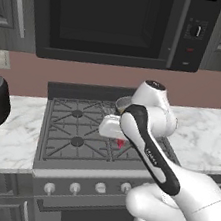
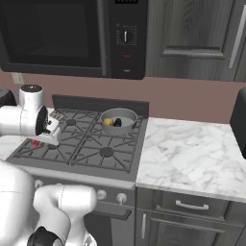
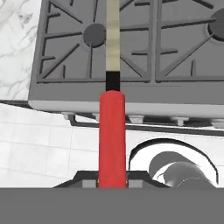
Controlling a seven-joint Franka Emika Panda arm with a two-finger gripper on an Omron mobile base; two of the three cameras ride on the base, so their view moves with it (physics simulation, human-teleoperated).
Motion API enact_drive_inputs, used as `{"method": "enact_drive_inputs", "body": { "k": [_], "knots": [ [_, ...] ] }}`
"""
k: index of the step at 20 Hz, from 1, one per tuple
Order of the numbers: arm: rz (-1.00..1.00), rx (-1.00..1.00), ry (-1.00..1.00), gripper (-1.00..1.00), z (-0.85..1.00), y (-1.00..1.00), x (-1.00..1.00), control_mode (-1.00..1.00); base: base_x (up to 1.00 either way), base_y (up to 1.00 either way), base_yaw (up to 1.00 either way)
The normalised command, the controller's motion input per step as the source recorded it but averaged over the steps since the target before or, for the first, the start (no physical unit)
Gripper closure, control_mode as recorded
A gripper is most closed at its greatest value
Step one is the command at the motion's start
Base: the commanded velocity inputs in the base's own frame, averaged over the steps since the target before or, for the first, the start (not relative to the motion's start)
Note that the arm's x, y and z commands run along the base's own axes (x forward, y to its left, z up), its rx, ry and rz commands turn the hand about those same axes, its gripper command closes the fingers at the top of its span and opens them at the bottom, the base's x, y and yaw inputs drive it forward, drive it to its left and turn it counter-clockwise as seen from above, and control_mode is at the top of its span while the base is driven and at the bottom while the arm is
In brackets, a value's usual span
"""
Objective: Put the eggplant and squash in the pot. Retrieve the spatula and lightly stir the vegetables in the pot.
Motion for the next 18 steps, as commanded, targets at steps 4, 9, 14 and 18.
{"method": "enact_drive_inputs", "body": {
  "k": [4, 9, 14, 18],
  "knots": [
    [0.16, -0.3, 0.03, 1.0, 0.42, -0.74, -0.25, -1.0, 0.0, 0.0, 0.0],
    [0.1, -0.19, 0.13, 1.0, 0.04, -0.89, 0.0, -1.0, 0.0, 0.0, 0.0],
    [0.09, -0.05, 0.01, 1.0, 0.12, -1.0, 0.0, -1.0, 0.0, 0.0, 0.0],
    [0.09, 0.0, 0.0, 1.0, 0.05, -1.0, 0.05, -1.0, 0.0, 0.0, 0.0]
  ]
}}
